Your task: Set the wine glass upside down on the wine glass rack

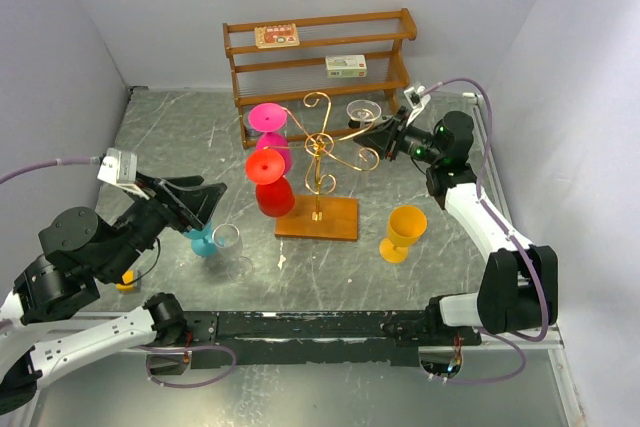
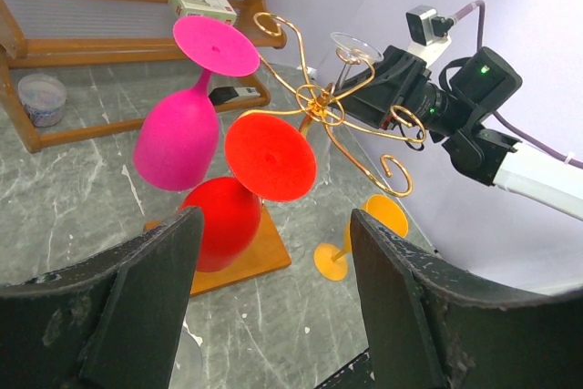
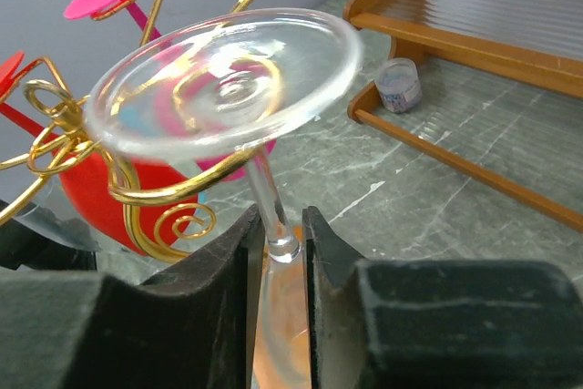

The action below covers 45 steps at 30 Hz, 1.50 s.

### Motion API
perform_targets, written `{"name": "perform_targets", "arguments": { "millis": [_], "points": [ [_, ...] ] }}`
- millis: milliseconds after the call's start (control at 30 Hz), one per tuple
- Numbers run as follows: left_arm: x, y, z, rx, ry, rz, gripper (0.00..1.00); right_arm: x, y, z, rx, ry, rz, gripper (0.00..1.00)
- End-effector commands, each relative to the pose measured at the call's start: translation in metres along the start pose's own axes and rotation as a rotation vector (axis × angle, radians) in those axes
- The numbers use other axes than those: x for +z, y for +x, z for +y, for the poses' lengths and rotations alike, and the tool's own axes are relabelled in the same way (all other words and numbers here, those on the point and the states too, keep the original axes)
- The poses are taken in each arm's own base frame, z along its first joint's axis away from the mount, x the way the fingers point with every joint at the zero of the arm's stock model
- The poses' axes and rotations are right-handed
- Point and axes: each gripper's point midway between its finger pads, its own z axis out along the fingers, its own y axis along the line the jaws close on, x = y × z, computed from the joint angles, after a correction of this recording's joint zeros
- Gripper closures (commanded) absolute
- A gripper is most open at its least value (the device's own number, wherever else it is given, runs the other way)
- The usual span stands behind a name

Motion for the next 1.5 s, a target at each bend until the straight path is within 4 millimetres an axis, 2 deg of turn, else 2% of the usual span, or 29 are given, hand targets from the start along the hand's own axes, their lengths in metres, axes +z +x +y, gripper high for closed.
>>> {"name": "perform_targets", "arguments": {
  "millis": [0, 300, 533, 667, 767, 800, 933, 1033, 1233, 1467],
  "points": [
    [0.003, 0.002, 0.0, 0.004, -0.006, 0.001, 0.24, 0.001, -0.001, 0.0, 0.012, 0.007, 0.006, 0.75],
    [0.002, 0.001, 0.001, 0.007, -0.005, 0.0, 0.23, -0.007, 0.002, -0.004, 0.04, 0.086, -0.007, 0.55],
    [0.003, 0.001, 0.002, 0.02, -0.008, -0.006, 0.21, -0.027, 0.009, 0.001, 0.092, 0.199, -0.025, 0.47],
    [0.005, 0.001, 0.002, 0.037, -0.009, -0.011, 0.19, -0.05, 0.011, 0.0, 0.149, 0.349, -0.056, 0.46],
    [0.007, 0.003, 0.002, 0.056, -0.01, -0.002, 0.19, -0.08, 0.014, -0.012, 0.243, 0.572, -0.07, 0.46],
    [0.007, 0.004, 0.002, 0.062, -0.011, 0.003, 0.19, -0.096, 0.02, -0.019, 0.286, 0.689, -0.054, 0.46],
    [0.008, 0.011, 0.004, 0.086, -0.008, 0.014, 0.18, -0.14, 0.027, -0.016, 0.388, 0.927, -0.025, 0.46],
    [0.011, 0.016, 0.003, 0.106, 0.014, 0.014, 0.17, -0.166, 0.041, -0.004, 0.459, 1.041, 0.07, 0.46],
    [0.013, 0.022, 0.0, 0.143, 0.041, 0.025, 0.15, -0.193, 0.069, 0.018, 0.5, 1.105, 0.267, 0.49],
    [0.012, 0.027, 0.003, 0.141, 0.043, 0.03, 0.12, -0.21, 0.097, 0.032, 0.553, 1.14, 0.379, 0.5]
  ]
}}
